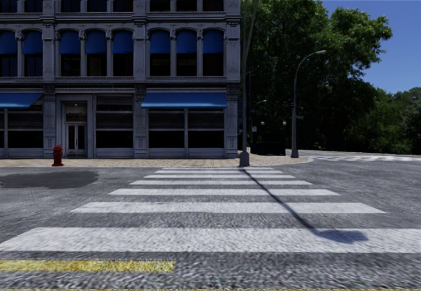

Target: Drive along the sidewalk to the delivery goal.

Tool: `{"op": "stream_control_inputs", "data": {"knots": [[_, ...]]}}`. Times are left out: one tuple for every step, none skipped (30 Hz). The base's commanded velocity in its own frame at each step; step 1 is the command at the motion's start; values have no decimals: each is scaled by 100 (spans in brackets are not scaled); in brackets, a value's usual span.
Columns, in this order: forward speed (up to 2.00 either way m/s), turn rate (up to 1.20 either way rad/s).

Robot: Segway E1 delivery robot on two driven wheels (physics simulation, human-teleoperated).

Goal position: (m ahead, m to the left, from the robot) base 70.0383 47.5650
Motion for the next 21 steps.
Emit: {"op": "stream_control_inputs", "data": {"knots": [[200, 0], [200, 0], [200, 0], [200, 0], [200, 0], [200, 0], [200, 0], [200, 0], [200, 6], [200, 12], [200, 12], [200, 23], [200, 31], [200, 37], [200, 37], [200, 39], [200, 39], [200, 37], [200, 37], [200, 20], [200, 5]]}}
